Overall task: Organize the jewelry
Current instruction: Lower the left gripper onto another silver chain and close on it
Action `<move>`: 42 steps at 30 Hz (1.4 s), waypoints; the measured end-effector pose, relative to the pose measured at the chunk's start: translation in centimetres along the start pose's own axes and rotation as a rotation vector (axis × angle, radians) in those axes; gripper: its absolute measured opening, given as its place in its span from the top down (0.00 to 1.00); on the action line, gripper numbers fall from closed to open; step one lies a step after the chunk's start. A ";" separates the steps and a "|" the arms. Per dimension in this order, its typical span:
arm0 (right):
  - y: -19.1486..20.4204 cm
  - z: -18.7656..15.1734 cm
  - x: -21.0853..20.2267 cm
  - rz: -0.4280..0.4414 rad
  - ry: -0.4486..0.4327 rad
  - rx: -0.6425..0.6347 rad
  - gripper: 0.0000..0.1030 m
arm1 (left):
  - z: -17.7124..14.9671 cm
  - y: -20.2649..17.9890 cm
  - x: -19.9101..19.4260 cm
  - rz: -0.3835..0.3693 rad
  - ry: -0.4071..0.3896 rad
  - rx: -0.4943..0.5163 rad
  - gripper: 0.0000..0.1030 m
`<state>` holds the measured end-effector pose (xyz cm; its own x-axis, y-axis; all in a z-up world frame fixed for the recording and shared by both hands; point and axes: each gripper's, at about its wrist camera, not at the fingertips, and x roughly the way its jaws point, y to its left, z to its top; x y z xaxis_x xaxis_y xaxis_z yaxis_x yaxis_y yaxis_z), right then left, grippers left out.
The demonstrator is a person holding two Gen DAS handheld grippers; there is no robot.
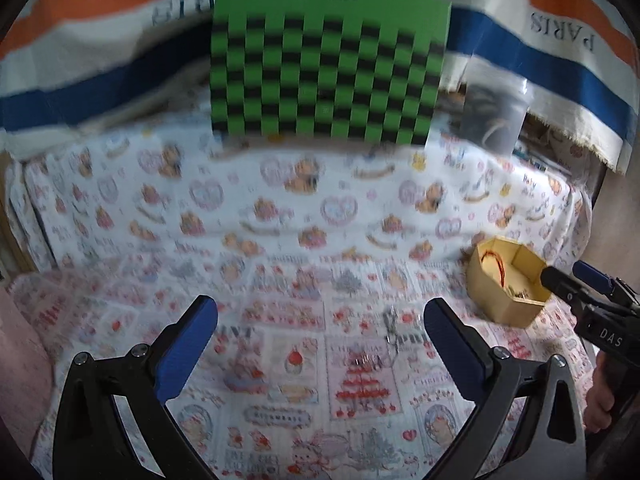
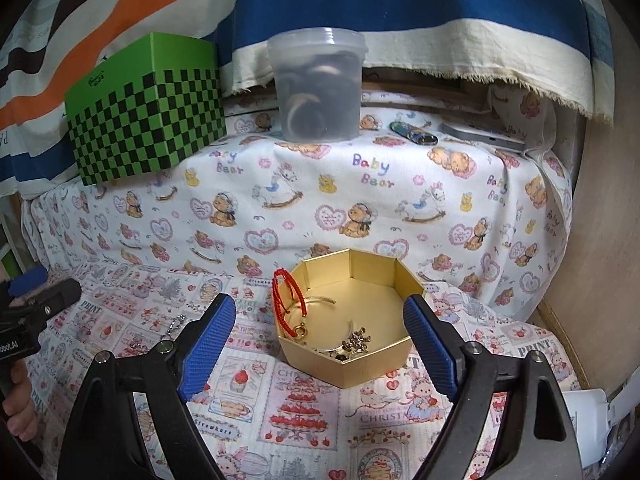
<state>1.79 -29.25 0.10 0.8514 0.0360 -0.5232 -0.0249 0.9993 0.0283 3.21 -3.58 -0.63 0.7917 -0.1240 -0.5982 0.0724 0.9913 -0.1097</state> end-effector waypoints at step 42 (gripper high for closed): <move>-0.5 0.0 0.2 -0.022 0.026 0.048 0.15 | 0.3 -6.1 11.6 -0.148 0.295 0.166 0.90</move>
<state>1.98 -29.76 -0.04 0.8378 0.0146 -0.5458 0.0199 0.9982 0.0572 12.16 -11.04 -6.68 0.5578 -0.2496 -0.7916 0.2892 0.9524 -0.0965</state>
